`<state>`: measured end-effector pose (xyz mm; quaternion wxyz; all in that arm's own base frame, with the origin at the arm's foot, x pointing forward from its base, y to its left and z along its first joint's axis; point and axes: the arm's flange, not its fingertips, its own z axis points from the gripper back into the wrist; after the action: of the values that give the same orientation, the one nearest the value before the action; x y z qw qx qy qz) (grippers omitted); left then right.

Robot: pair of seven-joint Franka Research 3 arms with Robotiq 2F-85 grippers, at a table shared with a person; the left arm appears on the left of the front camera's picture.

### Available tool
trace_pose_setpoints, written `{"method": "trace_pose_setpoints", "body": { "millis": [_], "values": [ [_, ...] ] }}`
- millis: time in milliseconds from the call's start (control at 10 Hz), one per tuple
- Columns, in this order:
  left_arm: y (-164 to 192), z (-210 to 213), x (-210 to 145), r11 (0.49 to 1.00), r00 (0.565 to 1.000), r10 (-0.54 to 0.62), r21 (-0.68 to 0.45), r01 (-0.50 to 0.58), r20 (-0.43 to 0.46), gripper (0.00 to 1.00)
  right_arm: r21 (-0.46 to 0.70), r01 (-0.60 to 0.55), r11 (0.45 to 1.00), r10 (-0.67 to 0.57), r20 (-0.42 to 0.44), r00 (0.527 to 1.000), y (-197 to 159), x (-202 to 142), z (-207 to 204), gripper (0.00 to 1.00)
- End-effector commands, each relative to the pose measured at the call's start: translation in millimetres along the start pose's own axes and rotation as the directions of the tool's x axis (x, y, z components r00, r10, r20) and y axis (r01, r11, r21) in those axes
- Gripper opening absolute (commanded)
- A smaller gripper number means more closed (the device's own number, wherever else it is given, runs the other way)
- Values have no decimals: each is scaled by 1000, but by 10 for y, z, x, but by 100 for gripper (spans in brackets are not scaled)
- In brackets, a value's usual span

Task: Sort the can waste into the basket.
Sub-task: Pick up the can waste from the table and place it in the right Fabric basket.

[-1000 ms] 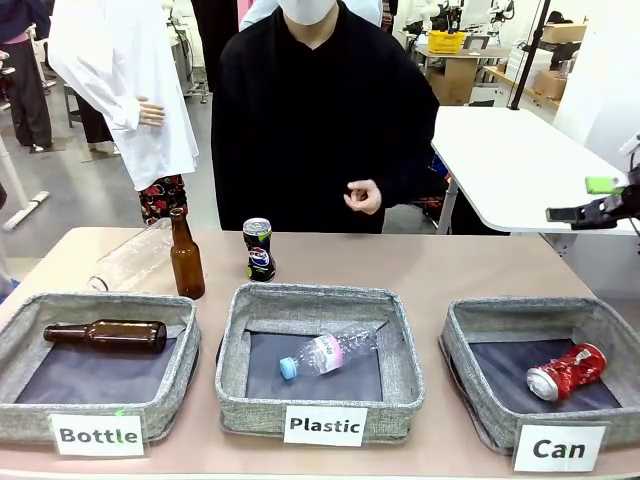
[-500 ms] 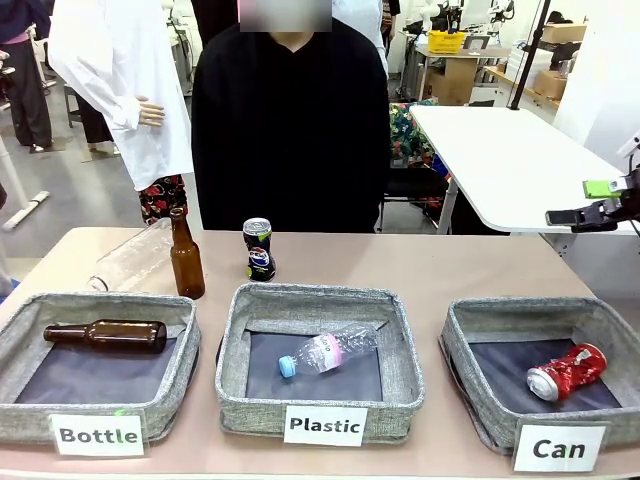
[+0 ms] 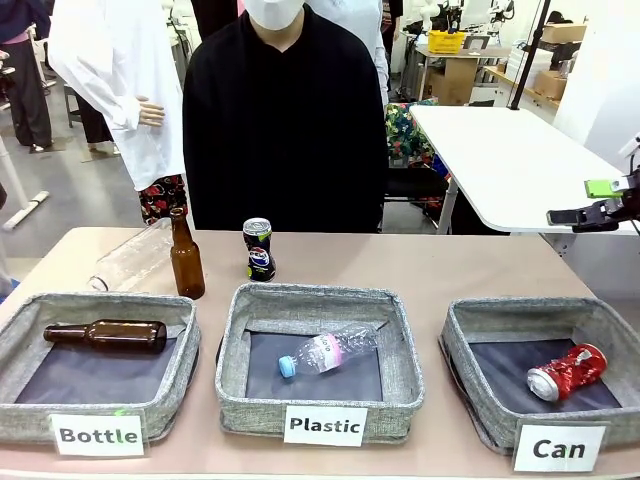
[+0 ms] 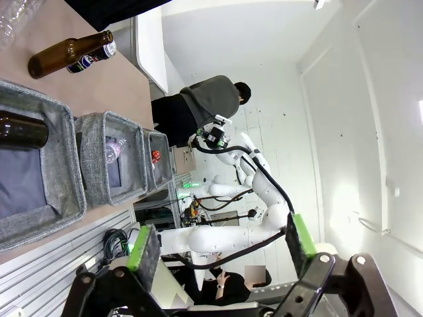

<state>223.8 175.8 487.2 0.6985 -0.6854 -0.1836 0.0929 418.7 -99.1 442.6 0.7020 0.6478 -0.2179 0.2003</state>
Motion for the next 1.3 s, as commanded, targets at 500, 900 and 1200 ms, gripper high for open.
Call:
{"method": "trace_pose_setpoints", "body": {
  "millis": [500,900,1200],
  "values": [
    [-243,-819,196,971,966,-19,227,80,-257,100,16,-8,1000,8,21,1000,21,17,-1,100],
    [-22,-2207,451,777,931,-33,576,254,-365,100,16,-8,1000,8,21,1000,21,17,-1,100],
    [-138,-2221,326,850,916,-24,475,230,-399,100,16,-8,1000,8,21,1000,21,17,-1,100]
  ]
}}
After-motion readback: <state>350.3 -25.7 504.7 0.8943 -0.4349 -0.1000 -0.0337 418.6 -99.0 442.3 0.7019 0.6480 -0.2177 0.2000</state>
